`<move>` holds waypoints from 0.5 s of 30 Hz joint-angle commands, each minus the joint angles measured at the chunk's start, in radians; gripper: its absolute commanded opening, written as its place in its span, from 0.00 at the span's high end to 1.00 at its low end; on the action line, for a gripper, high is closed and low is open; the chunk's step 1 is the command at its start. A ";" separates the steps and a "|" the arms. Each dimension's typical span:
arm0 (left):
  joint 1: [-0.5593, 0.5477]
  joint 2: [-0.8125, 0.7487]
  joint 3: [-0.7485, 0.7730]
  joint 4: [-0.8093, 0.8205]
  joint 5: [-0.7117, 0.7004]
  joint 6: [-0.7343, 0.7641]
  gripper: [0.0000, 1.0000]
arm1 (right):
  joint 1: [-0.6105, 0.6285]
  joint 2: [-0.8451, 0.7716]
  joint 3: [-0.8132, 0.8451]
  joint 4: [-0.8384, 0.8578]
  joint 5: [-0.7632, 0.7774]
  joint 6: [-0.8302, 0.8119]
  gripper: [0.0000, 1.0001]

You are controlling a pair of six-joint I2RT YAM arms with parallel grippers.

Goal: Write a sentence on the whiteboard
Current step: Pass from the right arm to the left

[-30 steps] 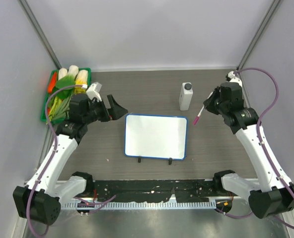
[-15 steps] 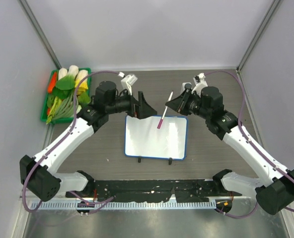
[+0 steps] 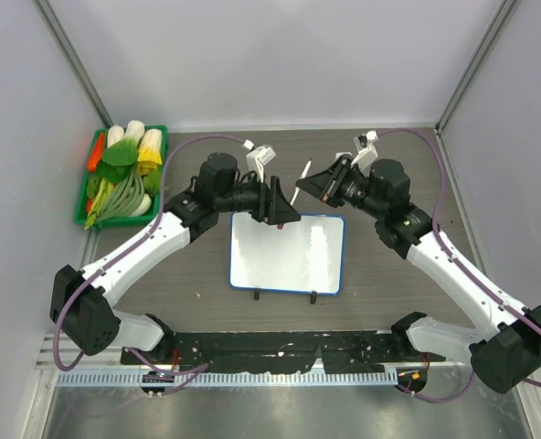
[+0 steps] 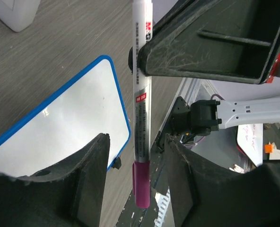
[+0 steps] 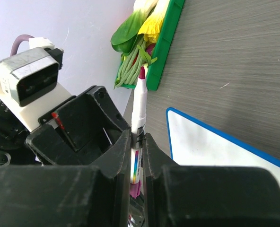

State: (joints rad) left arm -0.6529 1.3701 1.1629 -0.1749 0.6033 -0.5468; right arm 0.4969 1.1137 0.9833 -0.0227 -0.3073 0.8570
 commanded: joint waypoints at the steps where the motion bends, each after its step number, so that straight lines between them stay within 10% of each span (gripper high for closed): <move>1: -0.001 -0.008 0.049 0.080 0.003 -0.004 0.51 | 0.006 0.001 -0.003 0.061 -0.016 0.014 0.99; 9: -0.001 0.018 0.061 0.066 -0.023 0.016 1.00 | 0.006 0.006 0.000 0.066 -0.047 -0.004 0.98; 15: 0.001 -0.017 0.086 -0.064 -0.108 0.102 1.00 | 0.006 -0.018 0.014 -0.038 -0.036 -0.176 0.83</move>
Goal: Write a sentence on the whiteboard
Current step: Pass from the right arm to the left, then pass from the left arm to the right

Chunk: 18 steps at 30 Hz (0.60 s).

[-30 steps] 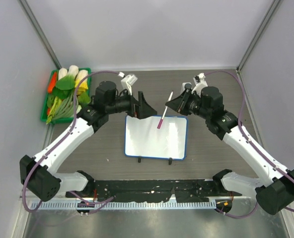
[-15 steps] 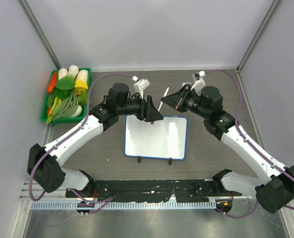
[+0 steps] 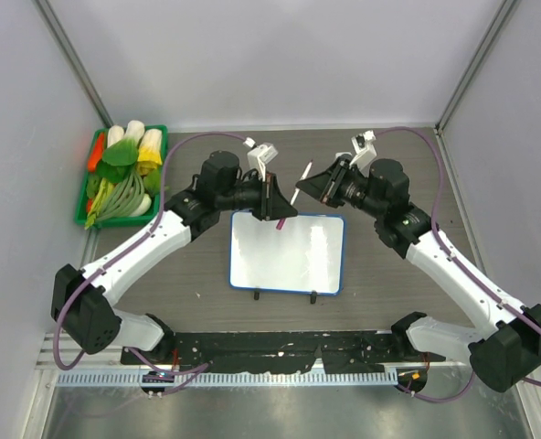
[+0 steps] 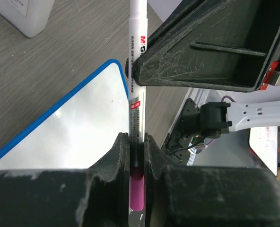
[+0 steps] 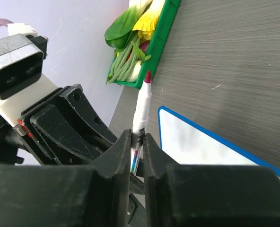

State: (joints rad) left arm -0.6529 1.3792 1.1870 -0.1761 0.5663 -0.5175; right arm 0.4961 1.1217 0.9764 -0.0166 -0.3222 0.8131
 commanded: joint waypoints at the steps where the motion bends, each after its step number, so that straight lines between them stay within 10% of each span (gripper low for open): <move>1: 0.001 -0.037 0.071 -0.097 -0.084 0.095 1.00 | 0.009 -0.040 0.025 -0.065 -0.002 -0.164 0.72; 7: 0.001 -0.123 0.109 -0.313 -0.147 0.255 1.00 | -0.016 -0.121 0.057 -0.127 0.029 -0.303 0.07; 18: -0.001 -0.123 0.298 -0.841 -0.097 0.589 1.00 | -0.063 -0.051 0.290 -0.348 -0.270 -0.618 0.01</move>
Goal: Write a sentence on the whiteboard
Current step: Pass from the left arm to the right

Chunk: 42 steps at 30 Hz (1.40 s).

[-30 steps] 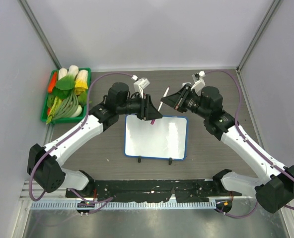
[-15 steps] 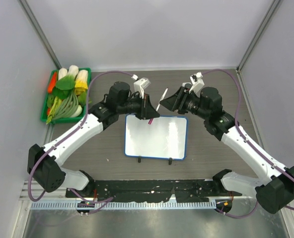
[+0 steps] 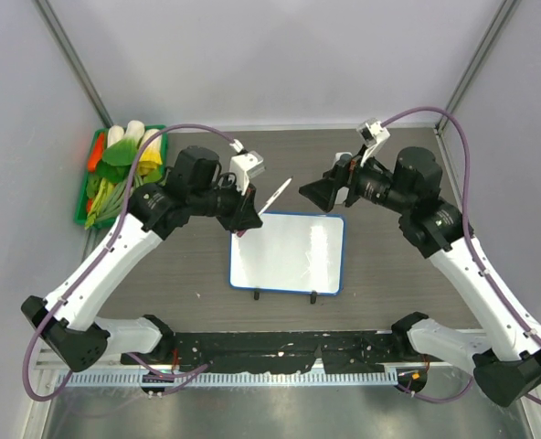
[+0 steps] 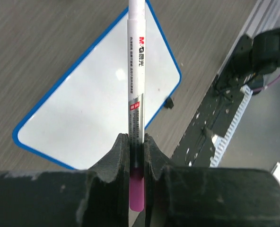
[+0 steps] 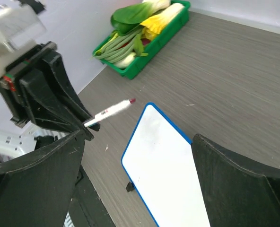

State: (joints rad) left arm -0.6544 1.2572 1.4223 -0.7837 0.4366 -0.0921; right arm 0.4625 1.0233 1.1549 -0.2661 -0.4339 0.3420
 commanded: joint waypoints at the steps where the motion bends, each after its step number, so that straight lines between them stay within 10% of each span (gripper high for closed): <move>1: -0.001 0.001 0.066 -0.253 0.043 0.175 1.00 | -0.050 0.058 0.124 -0.111 -0.234 -0.155 0.01; 10: -0.005 0.059 0.139 -0.391 0.229 0.287 1.00 | -0.048 0.225 0.131 0.050 -0.664 -0.015 0.08; 31: -0.014 0.079 0.158 -0.396 0.215 0.316 1.00 | 0.130 0.345 0.114 -0.143 -0.626 -0.166 0.84; 39: -0.014 0.071 0.147 -0.393 0.208 0.315 1.00 | 0.131 0.324 0.106 -0.076 -0.621 -0.124 0.99; 42: -0.014 0.053 0.132 -0.373 0.182 0.308 0.74 | 0.131 0.302 0.086 -0.039 -0.583 -0.110 0.99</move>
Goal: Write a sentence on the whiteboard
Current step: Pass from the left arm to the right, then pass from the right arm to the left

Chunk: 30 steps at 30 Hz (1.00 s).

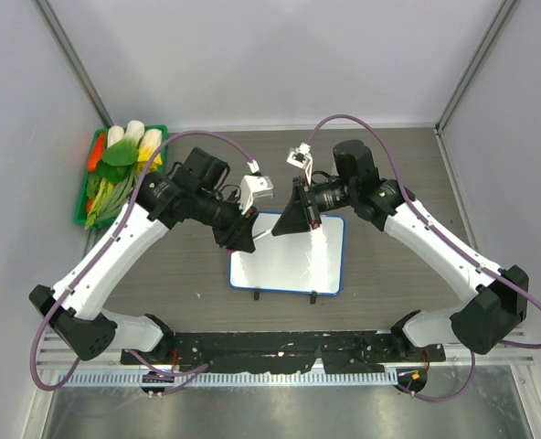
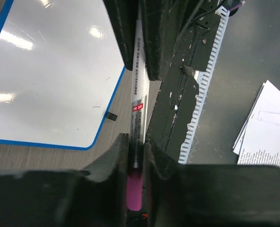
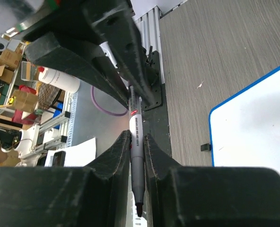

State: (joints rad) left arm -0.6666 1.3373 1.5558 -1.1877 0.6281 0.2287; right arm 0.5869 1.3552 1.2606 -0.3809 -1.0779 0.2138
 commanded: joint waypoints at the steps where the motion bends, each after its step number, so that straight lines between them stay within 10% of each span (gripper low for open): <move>1: -0.002 -0.036 -0.010 0.049 -0.039 -0.023 0.59 | 0.008 -0.034 -0.024 0.077 0.073 0.019 0.99; 6: -0.002 -0.122 -0.065 0.219 -0.345 -0.159 0.06 | 0.007 -0.068 -0.059 0.131 0.183 0.067 0.99; 14: 0.018 -0.282 -0.115 0.477 -0.749 -0.482 0.00 | 0.007 -0.174 -0.173 0.307 0.499 0.260 0.99; 25: 0.047 -0.256 -0.261 0.934 -0.342 -0.880 0.00 | 0.001 -0.590 -0.671 0.880 1.168 0.761 0.99; 30: 0.045 -0.155 -0.310 1.244 -0.161 -1.060 0.00 | -0.001 -0.645 -0.785 1.088 1.234 0.919 0.99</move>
State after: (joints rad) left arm -0.6247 1.1275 1.2636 -0.2790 0.2775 -0.6380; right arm 0.5869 0.7235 0.5274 0.4141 -0.0036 0.9310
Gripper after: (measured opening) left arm 0.995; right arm 0.198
